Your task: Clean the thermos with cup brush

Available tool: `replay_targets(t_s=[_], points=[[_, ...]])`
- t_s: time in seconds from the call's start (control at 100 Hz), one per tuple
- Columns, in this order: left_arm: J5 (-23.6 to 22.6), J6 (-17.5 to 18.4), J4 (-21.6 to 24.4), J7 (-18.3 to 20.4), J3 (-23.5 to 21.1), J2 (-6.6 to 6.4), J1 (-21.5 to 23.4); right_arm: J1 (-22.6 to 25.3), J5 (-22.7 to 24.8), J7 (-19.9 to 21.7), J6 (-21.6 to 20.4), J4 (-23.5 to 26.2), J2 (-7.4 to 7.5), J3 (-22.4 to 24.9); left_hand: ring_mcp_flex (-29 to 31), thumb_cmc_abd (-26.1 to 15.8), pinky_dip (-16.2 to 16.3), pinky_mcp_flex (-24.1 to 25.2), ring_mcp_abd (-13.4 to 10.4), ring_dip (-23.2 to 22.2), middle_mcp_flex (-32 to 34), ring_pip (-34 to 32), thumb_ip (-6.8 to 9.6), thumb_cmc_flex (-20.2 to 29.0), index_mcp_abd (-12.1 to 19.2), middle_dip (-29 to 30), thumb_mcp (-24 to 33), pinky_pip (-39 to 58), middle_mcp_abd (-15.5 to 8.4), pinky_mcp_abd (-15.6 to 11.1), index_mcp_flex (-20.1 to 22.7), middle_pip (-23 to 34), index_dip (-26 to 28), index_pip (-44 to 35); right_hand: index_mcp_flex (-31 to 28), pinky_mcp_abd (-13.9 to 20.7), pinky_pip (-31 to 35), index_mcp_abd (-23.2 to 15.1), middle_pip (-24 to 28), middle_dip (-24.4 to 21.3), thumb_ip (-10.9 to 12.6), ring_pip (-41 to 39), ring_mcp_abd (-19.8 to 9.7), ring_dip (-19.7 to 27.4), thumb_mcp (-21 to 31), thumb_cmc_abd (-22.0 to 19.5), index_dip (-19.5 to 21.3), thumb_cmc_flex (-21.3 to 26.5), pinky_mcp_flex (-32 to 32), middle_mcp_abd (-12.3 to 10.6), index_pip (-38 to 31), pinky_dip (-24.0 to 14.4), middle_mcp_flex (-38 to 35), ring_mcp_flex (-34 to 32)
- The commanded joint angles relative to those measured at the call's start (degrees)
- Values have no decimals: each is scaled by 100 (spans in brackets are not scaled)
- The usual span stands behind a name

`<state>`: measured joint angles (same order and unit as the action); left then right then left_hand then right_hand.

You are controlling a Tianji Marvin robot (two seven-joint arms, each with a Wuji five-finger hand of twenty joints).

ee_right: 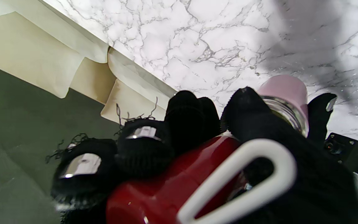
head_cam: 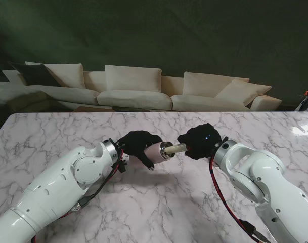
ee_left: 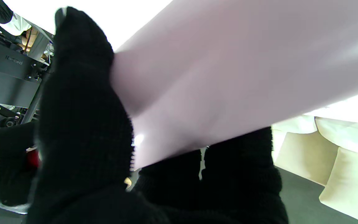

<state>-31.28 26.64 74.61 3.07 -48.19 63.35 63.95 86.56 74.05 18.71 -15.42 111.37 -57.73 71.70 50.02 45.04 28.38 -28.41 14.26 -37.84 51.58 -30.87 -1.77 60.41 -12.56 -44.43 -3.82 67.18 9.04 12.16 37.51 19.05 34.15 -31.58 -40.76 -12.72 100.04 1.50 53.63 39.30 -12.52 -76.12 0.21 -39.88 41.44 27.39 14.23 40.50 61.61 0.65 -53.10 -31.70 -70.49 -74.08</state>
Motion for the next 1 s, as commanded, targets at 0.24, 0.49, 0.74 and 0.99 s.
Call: replay_targets(t_s=[0.24,0.49,0.74,0.99], points=[[8,-3,0,86,10,20,-3,-146,-80,171,-37,-92,-27,-154,530,-2811,117,-141,-550,-418,180,-1283,192,1224,1018,-139,2881,442,-482,-798,595,269,241,-780,-273,-157,573,-553,119,19,-3,-579,-223,-231,737,-753,15,742,72,-71,-204,25,-223,-146],[-14,-45,-128,82,-52,12,8,102,-28,30,-92,111,-45,186,533,-2806,128,-135,-538,-424,181,-1296,192,1233,1021,-141,2870,455,-481,-784,608,275,244,-784,-284,-151,580,-585,137,32,18,-584,-212,-233,727,-745,5,742,71,-68,-177,19,-240,-148],[23,-18,-74,69,-34,25,0,-79,-109,30,73,-113,-45,-109,526,-2811,137,-130,-542,-426,191,-1301,194,1228,1028,-144,2867,463,-493,-784,612,283,245,-786,-283,-161,586,-582,135,36,16,-582,-206,-232,718,-744,-2,743,67,-59,-167,14,-234,-147],[43,23,-81,83,26,28,-39,-277,-197,53,166,-295,-40,-394,524,-2810,140,-129,-536,-424,180,-1300,199,1225,1031,-144,2871,462,-495,-786,616,284,249,-795,-268,-162,586,-603,133,40,15,-579,-213,-230,718,-754,-7,735,67,-82,-164,13,-230,-147]])
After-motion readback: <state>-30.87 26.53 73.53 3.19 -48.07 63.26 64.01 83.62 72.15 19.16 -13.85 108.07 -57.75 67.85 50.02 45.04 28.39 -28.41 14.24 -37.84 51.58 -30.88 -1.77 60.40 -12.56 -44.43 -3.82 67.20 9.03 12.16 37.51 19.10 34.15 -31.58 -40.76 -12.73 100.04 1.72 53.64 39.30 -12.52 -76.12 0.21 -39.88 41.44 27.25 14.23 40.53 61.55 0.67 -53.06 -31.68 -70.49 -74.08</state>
